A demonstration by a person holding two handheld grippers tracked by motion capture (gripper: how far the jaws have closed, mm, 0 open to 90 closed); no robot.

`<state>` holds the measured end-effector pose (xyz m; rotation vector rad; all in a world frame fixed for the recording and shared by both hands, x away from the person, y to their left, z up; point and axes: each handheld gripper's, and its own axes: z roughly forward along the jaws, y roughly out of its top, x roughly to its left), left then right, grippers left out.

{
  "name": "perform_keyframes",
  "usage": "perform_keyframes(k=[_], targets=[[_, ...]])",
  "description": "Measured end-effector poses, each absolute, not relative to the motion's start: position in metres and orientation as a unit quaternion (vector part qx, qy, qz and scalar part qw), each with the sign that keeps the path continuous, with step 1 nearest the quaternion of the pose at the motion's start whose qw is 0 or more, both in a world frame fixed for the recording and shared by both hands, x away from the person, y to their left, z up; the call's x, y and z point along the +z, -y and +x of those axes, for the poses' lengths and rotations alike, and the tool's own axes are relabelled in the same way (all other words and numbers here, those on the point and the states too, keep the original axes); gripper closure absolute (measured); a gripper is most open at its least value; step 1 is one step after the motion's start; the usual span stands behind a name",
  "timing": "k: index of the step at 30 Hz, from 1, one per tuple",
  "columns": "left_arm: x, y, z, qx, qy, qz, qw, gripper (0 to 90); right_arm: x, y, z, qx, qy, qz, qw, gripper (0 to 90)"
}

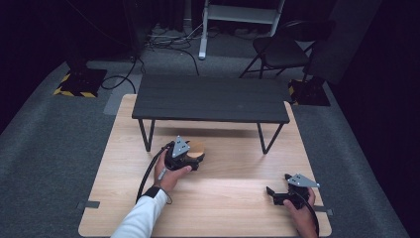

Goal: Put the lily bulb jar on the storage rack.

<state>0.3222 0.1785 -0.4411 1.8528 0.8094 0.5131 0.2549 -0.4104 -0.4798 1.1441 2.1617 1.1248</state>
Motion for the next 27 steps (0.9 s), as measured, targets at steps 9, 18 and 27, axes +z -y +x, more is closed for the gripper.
perform_keyframes(k=[9, 18, 27], targets=[[-0.405, -0.186, 0.301, 0.205, -0.327, 0.761, 0.522, 23.9, -0.48, 0.41, 0.255, 0.408, -0.783, 0.414, 0.222, 0.0], [-0.352, -0.199, 0.29, 0.216, -0.314, 0.752, 0.538, 23.9, -0.48, 0.41, 0.255, 0.407, -0.783, 0.414, 0.222, 0.0], [-0.305, -0.204, 0.301, 0.227, -0.324, 0.734, 0.552, 23.9, -0.48, 0.41, 0.254, 0.407, -0.783, 0.415, 0.222, 0.0]])
